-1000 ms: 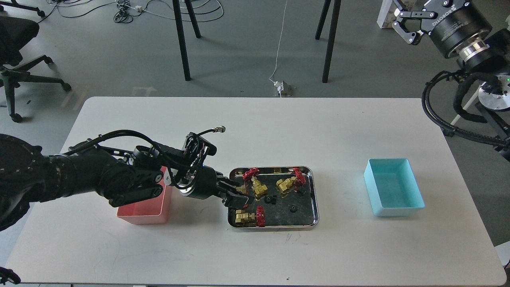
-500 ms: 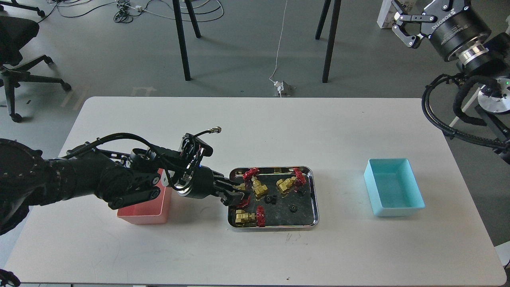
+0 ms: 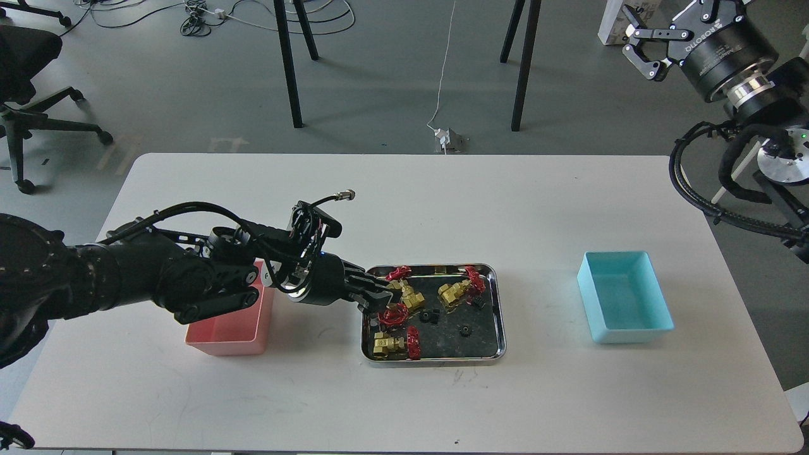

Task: Place valve in pink box and gear in blue box
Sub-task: 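Grasp a red-handled brass valve in the tray with the left gripper, then lift the valve and carry it over the pink box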

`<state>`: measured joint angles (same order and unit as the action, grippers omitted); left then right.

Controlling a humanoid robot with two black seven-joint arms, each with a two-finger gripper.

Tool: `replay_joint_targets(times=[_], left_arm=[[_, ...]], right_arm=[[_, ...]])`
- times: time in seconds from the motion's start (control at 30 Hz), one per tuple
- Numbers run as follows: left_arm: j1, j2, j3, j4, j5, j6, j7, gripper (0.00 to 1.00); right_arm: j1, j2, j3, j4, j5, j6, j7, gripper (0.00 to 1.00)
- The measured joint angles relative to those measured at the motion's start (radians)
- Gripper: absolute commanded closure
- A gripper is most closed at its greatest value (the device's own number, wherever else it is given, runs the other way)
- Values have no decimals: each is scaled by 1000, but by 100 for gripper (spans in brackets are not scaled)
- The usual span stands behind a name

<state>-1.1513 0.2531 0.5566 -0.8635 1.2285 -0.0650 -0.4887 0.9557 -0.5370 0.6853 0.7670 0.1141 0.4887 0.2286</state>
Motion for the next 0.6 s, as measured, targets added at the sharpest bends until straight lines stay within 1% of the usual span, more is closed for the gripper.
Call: replay_joint_targets(times=[0.07,0.2,0.3,0.4,0.5,0.53,0.6], left_arm=[[-6,5,-6,-1,0,-1,0,75],[-23,18,-10,-9,0,-1,0,85],[-41,46,-15,-35,-1,-1,0,89],[-57,91,-31,-74,-1,-2,0,89],[-87,162,-47,-133,-1,-4,0,89],[-98,196,-52,-160,-1,-4,0,89],[-113,273,-65,-225,1,-3,0,89]], right_arm=[[0,0,0,0,0,0,0,0],[0,0,0,0,0,0,0,0],[0,0,1,0,0,0,0,0],[0,1,4,0,0,0,0,0],[12,7,21,3,4,0,0,0],[23,11,27,7,12,-6,-1,0],[70,15,33,11,30,-55,-8,0]])
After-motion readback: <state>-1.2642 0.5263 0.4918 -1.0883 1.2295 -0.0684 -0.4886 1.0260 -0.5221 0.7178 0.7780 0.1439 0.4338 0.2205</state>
